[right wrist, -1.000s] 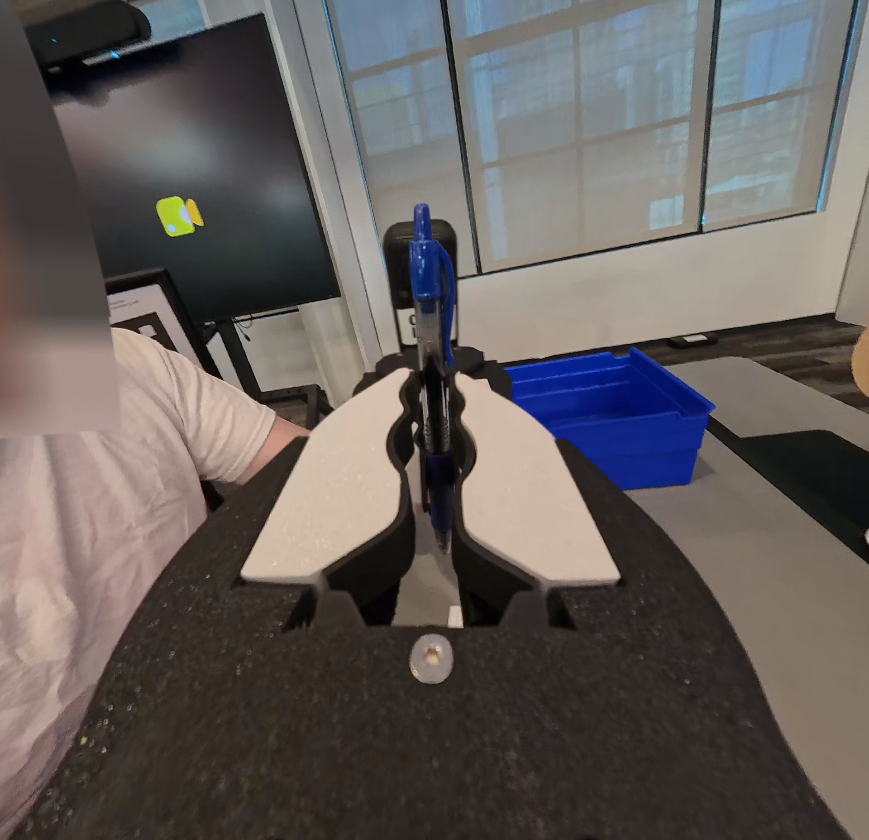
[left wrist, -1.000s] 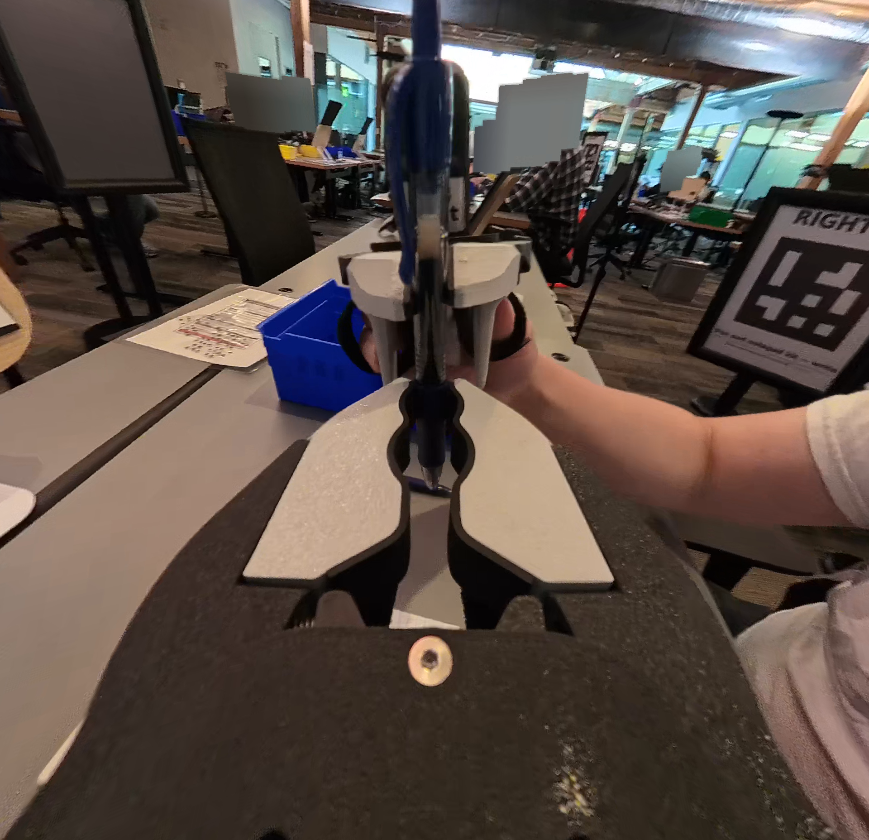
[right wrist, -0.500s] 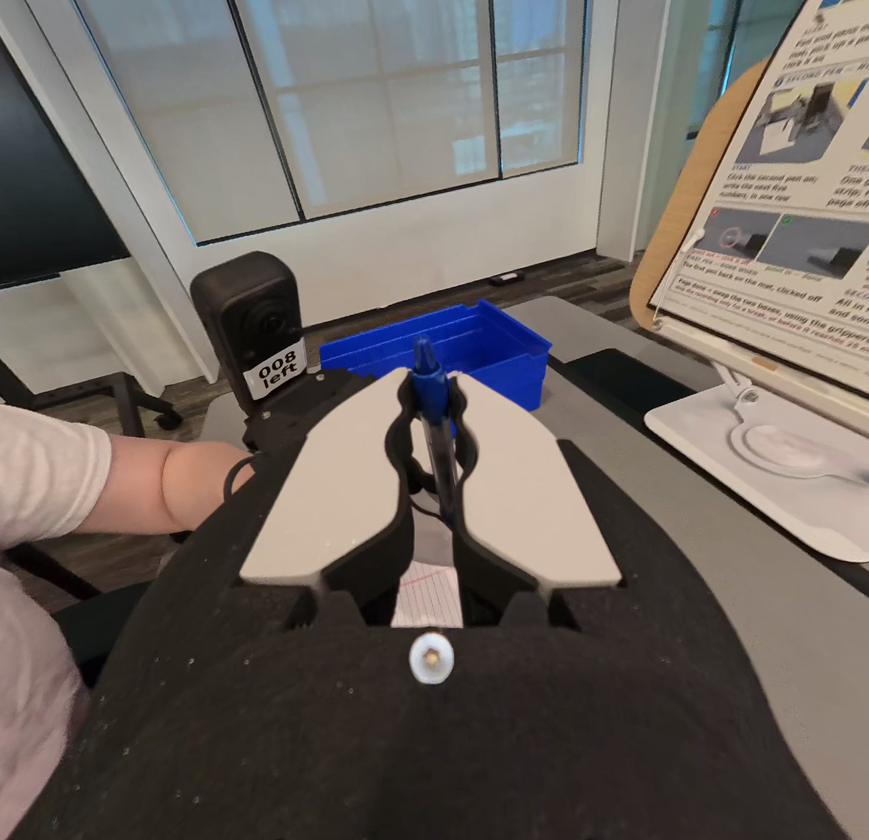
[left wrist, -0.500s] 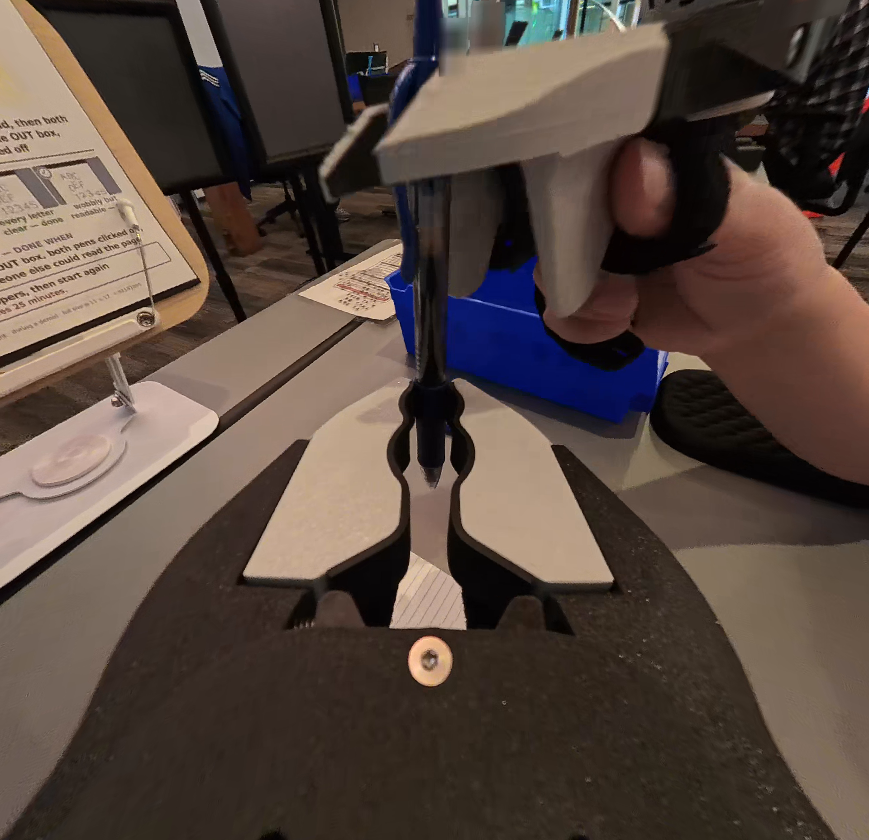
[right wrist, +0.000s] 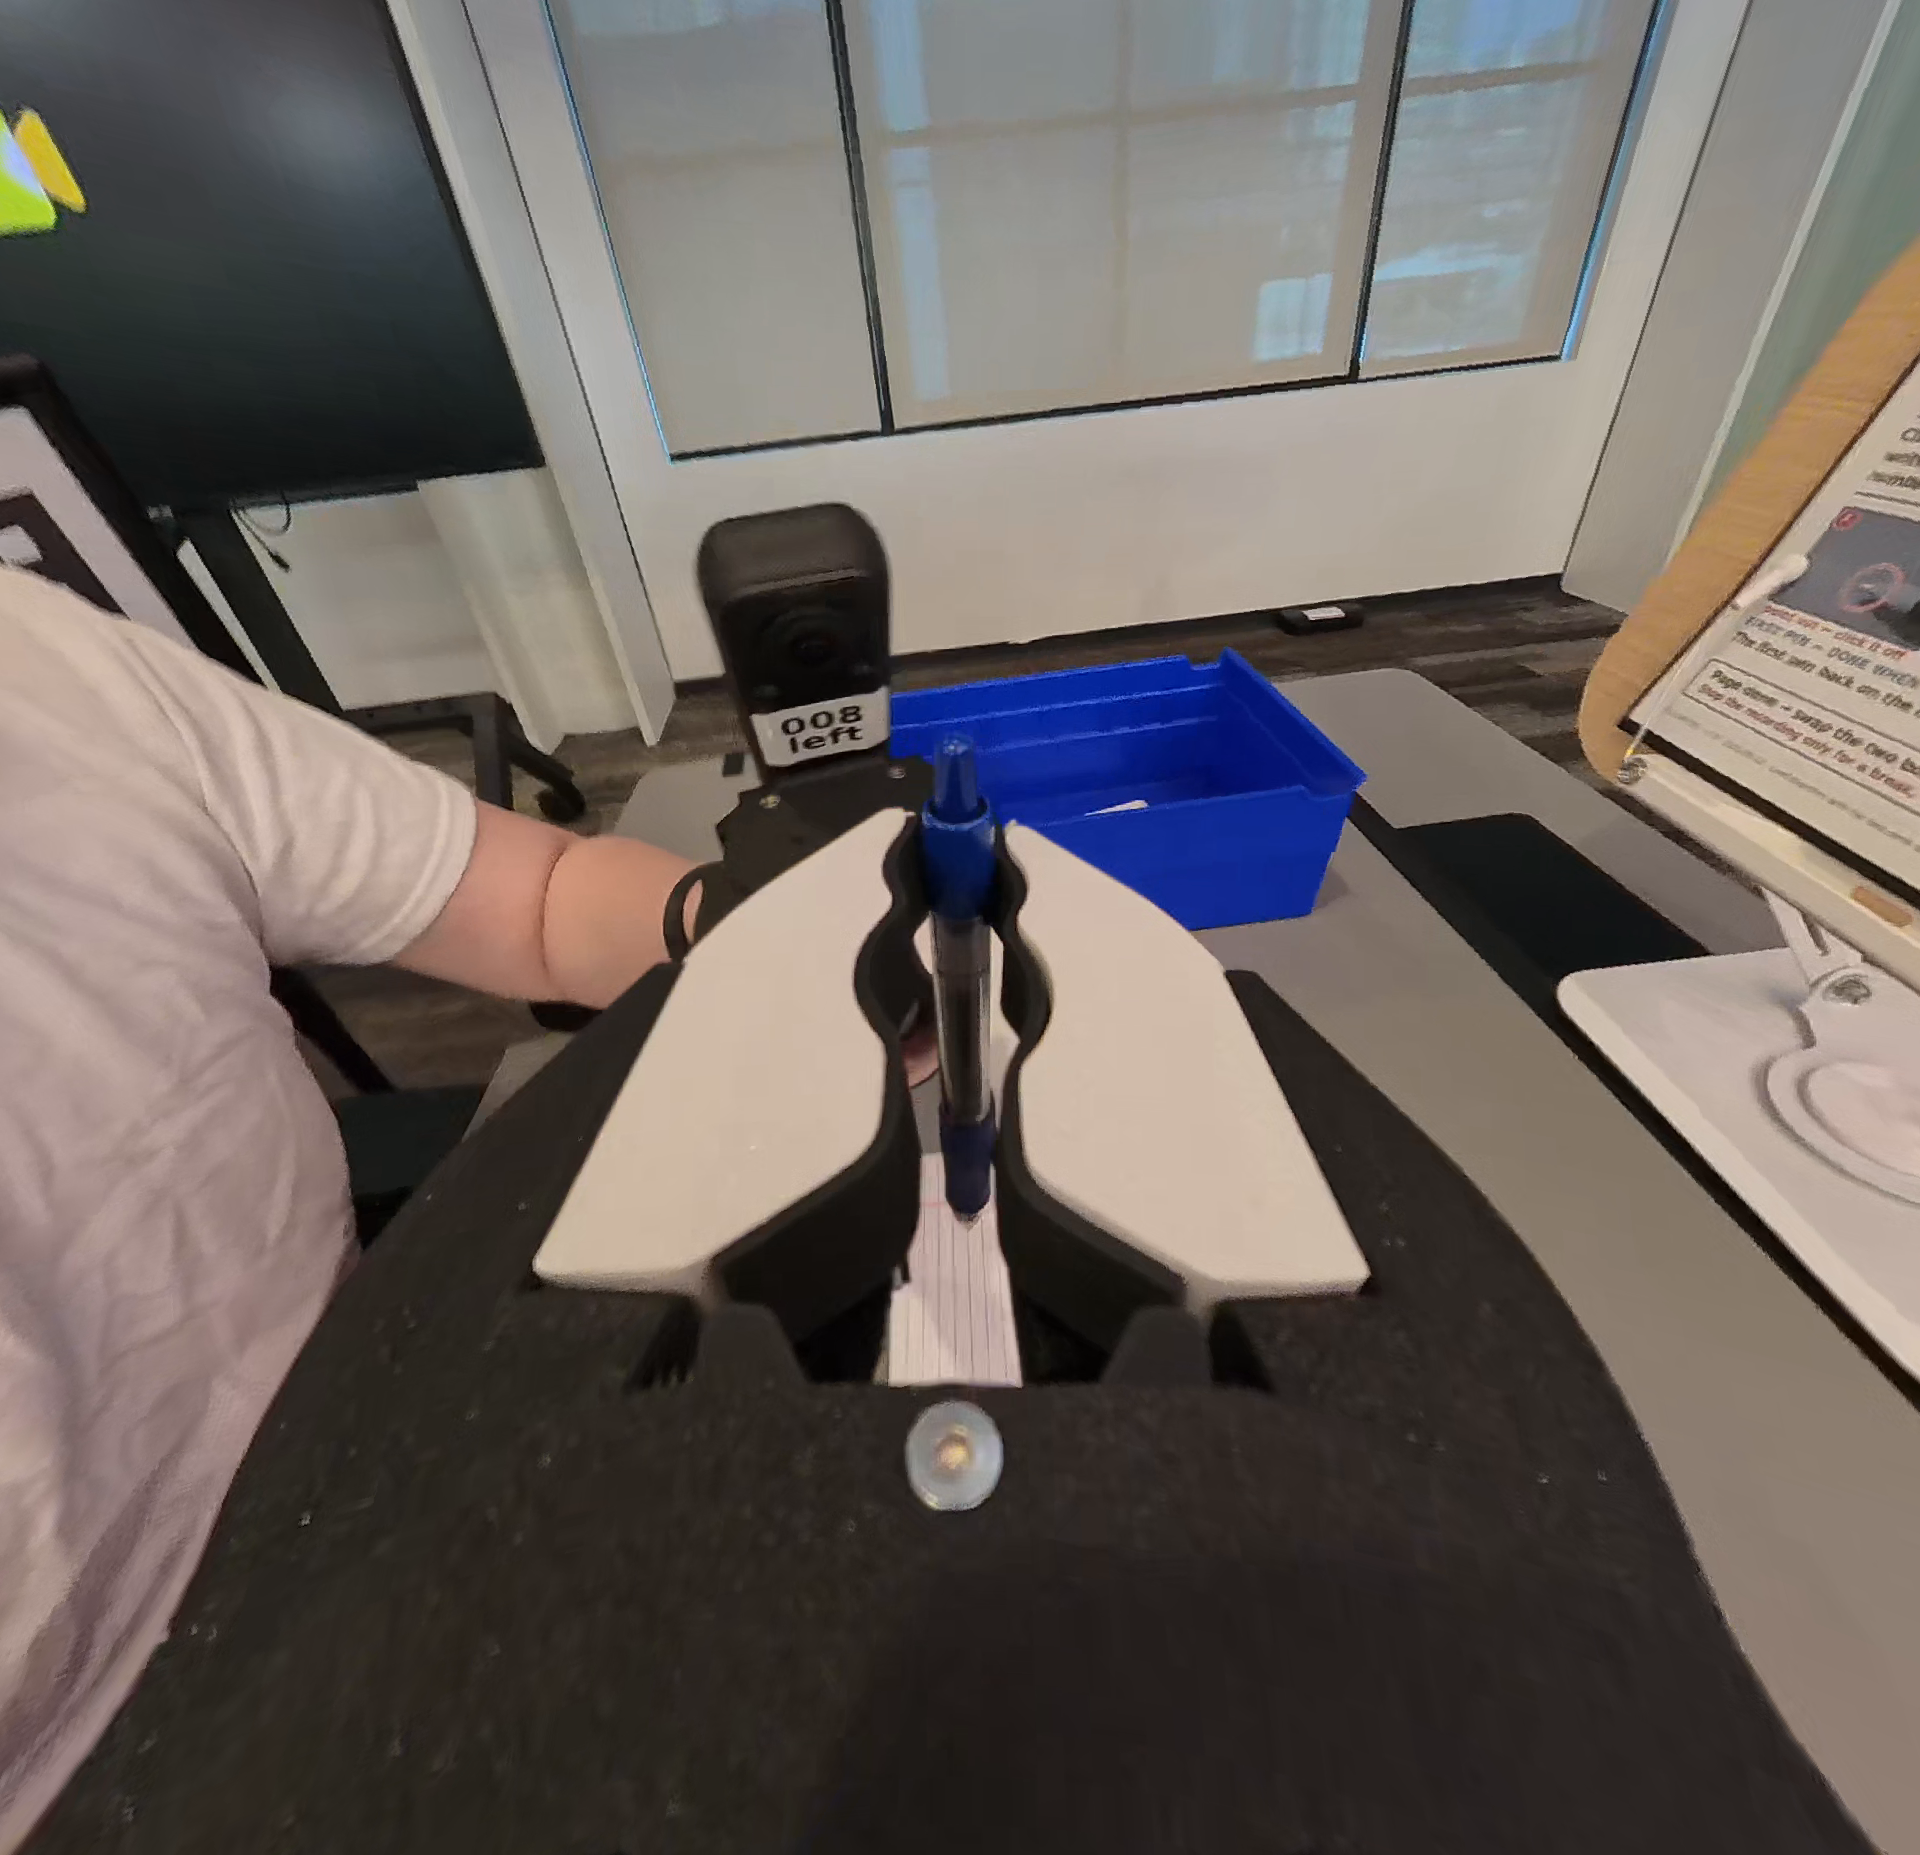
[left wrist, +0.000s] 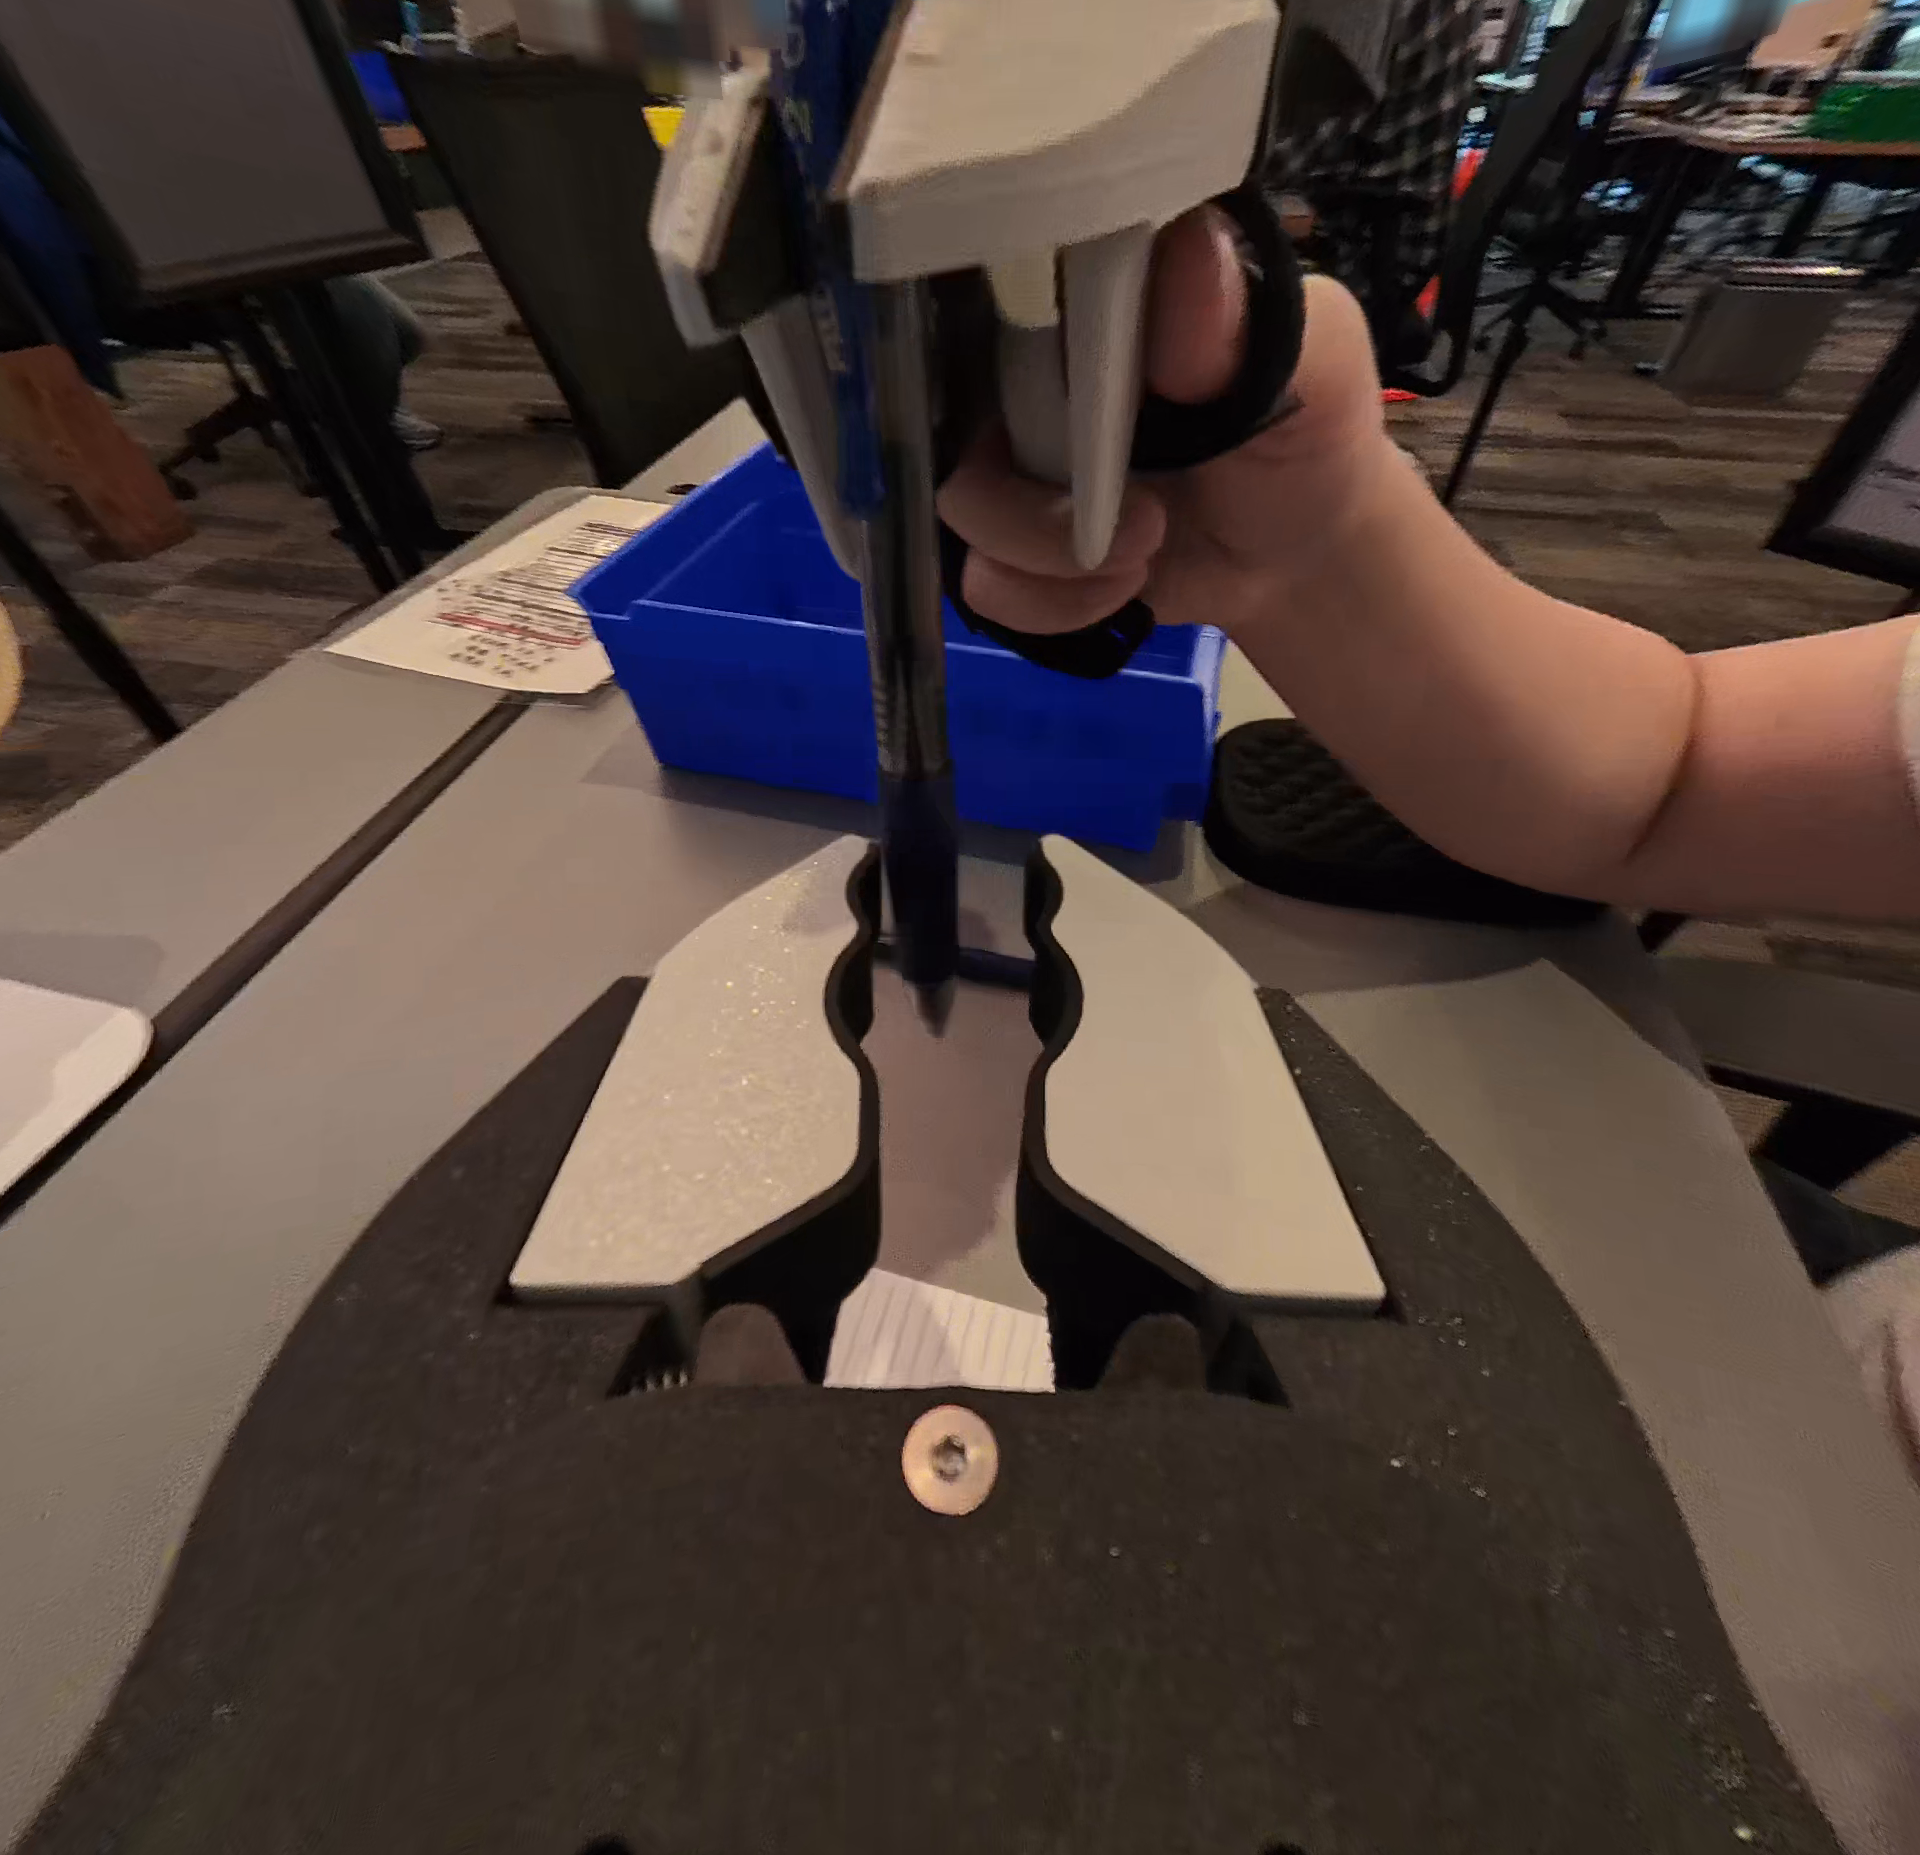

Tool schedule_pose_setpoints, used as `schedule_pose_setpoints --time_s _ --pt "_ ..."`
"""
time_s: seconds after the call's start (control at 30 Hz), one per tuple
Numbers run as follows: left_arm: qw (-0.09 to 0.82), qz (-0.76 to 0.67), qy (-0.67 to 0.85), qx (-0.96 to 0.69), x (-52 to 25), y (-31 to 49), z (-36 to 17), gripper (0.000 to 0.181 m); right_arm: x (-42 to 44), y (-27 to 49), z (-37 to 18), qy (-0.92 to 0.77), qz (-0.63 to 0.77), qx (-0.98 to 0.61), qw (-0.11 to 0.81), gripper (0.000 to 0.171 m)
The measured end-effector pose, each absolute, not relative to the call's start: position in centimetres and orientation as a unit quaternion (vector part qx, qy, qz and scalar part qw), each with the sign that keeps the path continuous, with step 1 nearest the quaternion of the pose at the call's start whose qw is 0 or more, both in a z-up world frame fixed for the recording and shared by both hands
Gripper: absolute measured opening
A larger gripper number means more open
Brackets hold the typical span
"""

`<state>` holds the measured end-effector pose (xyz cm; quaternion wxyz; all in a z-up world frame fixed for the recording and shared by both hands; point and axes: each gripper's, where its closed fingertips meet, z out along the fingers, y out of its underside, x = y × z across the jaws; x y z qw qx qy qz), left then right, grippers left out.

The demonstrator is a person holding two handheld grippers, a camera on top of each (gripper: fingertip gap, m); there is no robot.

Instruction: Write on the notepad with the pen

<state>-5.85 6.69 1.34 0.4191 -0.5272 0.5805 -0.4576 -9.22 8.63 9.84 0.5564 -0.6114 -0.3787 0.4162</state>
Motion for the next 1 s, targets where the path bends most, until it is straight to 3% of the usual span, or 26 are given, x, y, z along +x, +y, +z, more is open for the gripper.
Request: schedule_pose_setpoints --time_s 0.2,0.3,0.47,0.57,0.6,1.0 --pt "0.367 -0.492 0.600 -0.513 -5.6 5.1 0.7 0.024 -9.7 7.4 9.8 -0.401 0.448 -0.600 0.528 0.010" --pt "0.371 -0.482 0.610 -0.507 -5.6 4.8 0.4 0.007 -10.1 7.0 9.7 -0.408 0.464 -0.592 0.518 0.010" --pt "0.359 -0.507 0.584 -0.523 -5.7 5.2 0.8 0.006 -9.7 7.7 10.1 -0.384 0.468 -0.595 0.529 0.011" --pt "0.365 -0.523 0.562 -0.527 -5.8 5.7 1.5 0.006 -9.4 8.5 10.1 -0.364 0.453 -0.606 0.543 0.040" --pt "0.366 -0.528 0.555 -0.528 -5.9 5.8 1.7 0.006 -9.2 8.7 10.1 -0.360 0.451 -0.606 0.547 0.041" --pt "0.359 -0.526 0.552 -0.538 -5.9 6.2 1.5 0.006 -9.5 9.5 9.6 -0.327 0.483 -0.614 0.532 0.029"
